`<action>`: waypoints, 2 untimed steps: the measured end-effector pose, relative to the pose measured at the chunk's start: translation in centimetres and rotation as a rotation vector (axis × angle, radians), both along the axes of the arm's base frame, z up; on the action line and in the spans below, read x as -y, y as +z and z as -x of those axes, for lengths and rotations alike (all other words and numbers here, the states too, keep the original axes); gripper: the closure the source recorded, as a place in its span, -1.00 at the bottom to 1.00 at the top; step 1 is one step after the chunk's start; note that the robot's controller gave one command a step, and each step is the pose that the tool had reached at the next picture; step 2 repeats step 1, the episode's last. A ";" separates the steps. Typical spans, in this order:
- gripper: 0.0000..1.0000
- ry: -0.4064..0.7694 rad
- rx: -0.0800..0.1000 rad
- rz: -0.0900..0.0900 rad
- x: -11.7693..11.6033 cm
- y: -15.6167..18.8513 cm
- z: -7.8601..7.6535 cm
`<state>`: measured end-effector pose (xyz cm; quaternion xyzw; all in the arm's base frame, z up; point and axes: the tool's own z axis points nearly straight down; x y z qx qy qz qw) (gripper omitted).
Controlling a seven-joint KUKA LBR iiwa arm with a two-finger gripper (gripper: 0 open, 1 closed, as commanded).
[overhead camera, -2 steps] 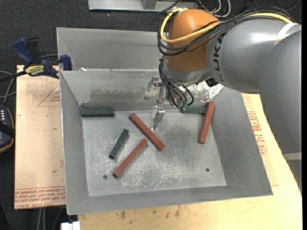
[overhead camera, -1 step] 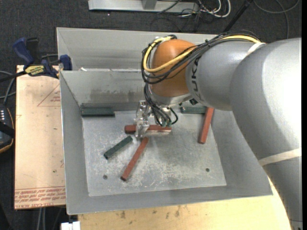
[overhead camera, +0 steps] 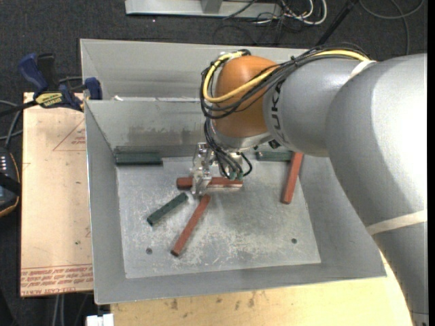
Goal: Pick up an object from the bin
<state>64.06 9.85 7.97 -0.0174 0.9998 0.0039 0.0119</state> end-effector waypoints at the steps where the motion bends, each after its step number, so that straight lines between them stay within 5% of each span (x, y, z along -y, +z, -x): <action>1: 1.00 -0.048 -0.019 0.006 0.8 15.2 2.8; 2: 1.00 -0.048 -0.019 0.006 0.8 15.2 2.8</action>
Offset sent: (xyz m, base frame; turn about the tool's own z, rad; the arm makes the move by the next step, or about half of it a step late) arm 0.0000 0.0000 0.0000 0.0000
